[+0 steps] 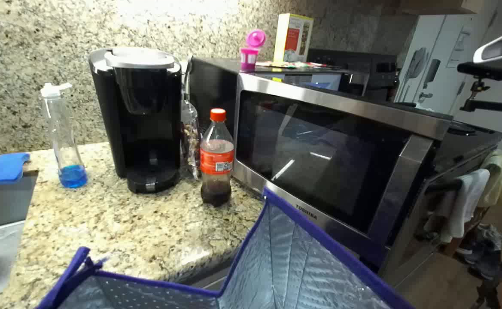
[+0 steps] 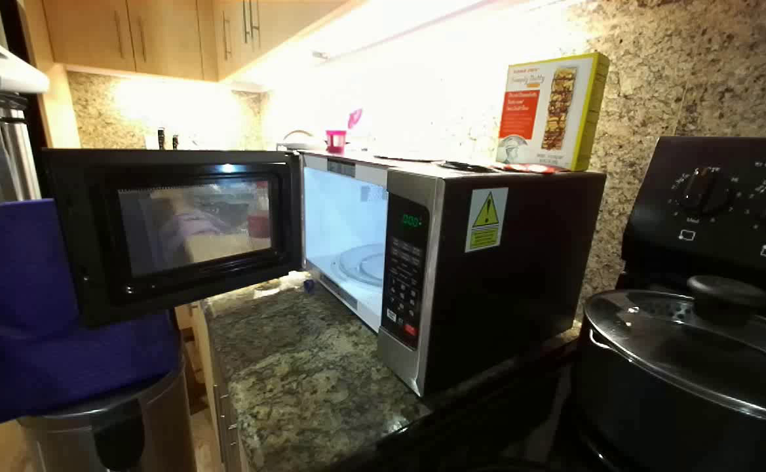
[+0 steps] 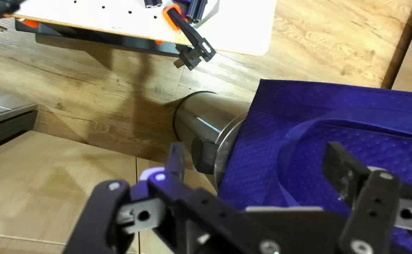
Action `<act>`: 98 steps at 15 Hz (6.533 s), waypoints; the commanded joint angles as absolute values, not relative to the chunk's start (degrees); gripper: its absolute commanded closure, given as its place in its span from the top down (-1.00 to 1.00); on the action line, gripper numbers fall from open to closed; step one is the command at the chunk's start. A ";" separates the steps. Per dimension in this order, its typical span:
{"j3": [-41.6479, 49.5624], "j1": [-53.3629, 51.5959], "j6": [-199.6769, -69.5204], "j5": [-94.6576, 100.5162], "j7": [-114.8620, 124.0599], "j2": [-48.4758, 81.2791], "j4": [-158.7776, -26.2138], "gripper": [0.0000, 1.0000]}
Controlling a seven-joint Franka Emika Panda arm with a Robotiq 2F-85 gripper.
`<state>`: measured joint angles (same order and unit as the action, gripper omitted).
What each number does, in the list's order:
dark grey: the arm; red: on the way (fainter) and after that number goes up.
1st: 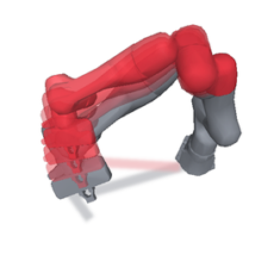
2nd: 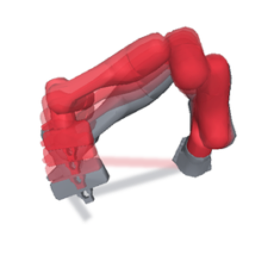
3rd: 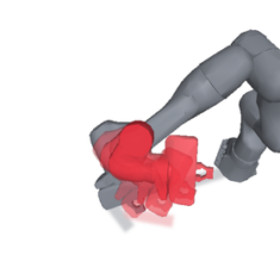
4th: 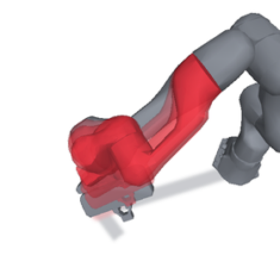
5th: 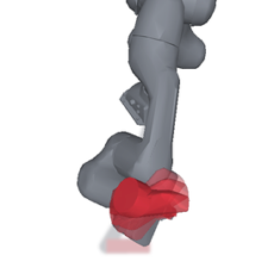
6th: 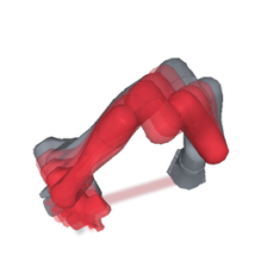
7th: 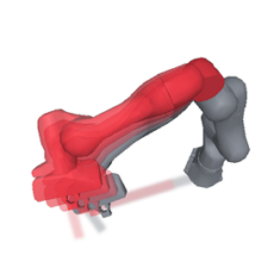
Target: Move the coke bottle to the right
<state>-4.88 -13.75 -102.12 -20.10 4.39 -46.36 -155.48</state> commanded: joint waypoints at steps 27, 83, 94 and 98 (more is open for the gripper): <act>-8.91 -8.01 -95.31 -9.14 0.68 -25.60 -121.02 1.00; -10.08 -23.01 -83.77 21.01 -52.22 45.48 -43.02 1.00; -10.05 -21.63 -86.42 20.83 -54.87 48.34 -41.40 0.39; -9.80 -21.76 -86.49 21.11 -54.68 48.41 -41.51 -0.17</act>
<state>-9.68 -21.90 -87.69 21.65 -54.11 47.29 -44.00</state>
